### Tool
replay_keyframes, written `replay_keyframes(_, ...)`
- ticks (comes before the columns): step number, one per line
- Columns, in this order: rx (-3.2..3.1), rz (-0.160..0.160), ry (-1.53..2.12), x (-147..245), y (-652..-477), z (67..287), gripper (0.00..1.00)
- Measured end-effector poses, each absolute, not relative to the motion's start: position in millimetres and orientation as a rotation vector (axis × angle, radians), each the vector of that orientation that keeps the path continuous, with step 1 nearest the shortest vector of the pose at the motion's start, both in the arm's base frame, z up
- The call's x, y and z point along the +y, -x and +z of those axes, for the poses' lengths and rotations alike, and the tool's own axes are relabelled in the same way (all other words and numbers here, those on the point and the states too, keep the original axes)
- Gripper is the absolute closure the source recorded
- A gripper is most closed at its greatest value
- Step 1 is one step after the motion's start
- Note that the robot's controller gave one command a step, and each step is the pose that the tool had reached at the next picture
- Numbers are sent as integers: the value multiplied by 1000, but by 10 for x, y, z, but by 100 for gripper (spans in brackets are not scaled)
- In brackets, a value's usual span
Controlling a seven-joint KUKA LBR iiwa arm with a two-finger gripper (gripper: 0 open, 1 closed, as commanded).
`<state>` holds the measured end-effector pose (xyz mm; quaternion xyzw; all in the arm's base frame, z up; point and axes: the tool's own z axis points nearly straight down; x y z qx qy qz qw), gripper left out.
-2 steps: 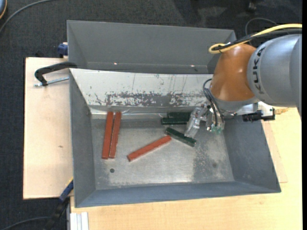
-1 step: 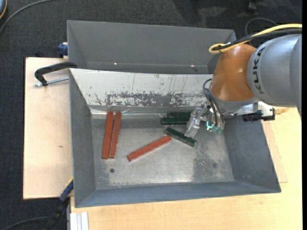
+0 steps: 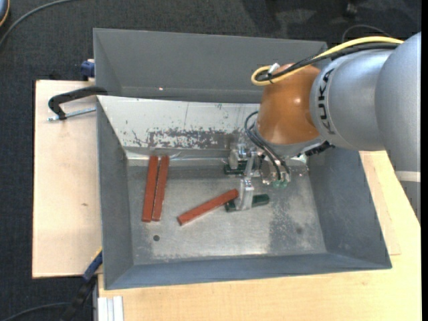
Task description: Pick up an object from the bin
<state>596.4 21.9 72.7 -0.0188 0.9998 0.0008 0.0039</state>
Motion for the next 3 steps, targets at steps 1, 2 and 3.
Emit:
replay_keyframes(1, 3066, 2, 667, 601, -5850, 720, 0)
replay_keyframes(2, 3067, 4, 660, 600, -5856, 741, 100)
replay_keyframes(3, 3064, -1, 625, 586, -5404, 2445, 100)
